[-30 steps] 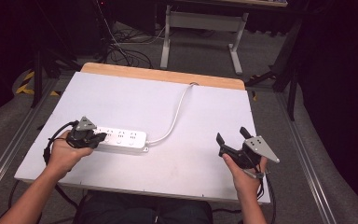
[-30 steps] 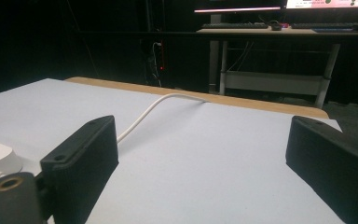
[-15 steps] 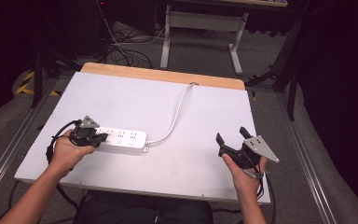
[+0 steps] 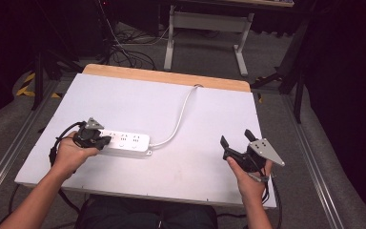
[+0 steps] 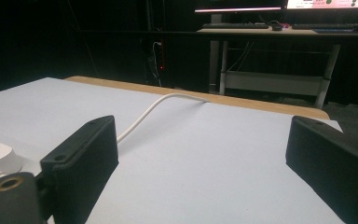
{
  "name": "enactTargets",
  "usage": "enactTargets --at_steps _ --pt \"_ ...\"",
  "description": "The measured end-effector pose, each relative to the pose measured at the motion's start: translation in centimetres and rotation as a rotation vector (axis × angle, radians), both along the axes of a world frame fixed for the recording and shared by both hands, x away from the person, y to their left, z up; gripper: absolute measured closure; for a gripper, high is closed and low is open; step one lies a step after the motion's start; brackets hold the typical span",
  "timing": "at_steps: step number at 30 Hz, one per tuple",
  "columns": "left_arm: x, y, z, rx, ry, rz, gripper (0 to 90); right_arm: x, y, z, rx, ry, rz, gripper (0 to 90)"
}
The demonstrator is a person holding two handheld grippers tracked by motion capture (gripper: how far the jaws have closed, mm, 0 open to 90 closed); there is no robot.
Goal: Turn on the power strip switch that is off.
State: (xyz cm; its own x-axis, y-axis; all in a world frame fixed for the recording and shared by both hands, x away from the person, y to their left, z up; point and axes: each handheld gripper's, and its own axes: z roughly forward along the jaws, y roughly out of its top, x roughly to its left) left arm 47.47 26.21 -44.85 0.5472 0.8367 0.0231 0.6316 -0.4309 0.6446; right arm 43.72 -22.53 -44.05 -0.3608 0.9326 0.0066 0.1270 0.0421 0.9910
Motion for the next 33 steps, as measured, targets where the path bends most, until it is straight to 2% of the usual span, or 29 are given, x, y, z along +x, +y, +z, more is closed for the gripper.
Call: enactTargets --at_steps 6,12,16,18,22,33 --pt "0.00 -0.09 -0.08 -0.003 0.001 0.004 90.0 -0.05 0.03 0.02 0.001 -0.001 -0.002 9.7" --pt "-0.17 -0.49 -0.22 0.030 -0.025 0.012 90.0 -0.07 -0.02 0.01 0.003 -0.001 -0.004 9.7" --pt "-0.32 -0.49 -0.40 0.020 -0.028 0.027 90.0 -0.15 0.05 0.08 0.005 -0.001 -0.007 9.8" --pt "-0.27 -0.35 -0.54 -0.010 -0.014 0.036 90.0 -0.17 0.07 0.10 0.007 -0.002 -0.005 9.8" --pt "-0.30 -0.23 -0.60 -0.023 -0.011 0.046 90.0 -0.22 0.06 0.13 0.006 -0.006 -0.004 9.8" --pt "-0.24 -0.12 -0.64 -0.027 -0.015 0.046 90.0 -0.21 0.10 0.11 0.008 -0.002 -0.003 9.8"
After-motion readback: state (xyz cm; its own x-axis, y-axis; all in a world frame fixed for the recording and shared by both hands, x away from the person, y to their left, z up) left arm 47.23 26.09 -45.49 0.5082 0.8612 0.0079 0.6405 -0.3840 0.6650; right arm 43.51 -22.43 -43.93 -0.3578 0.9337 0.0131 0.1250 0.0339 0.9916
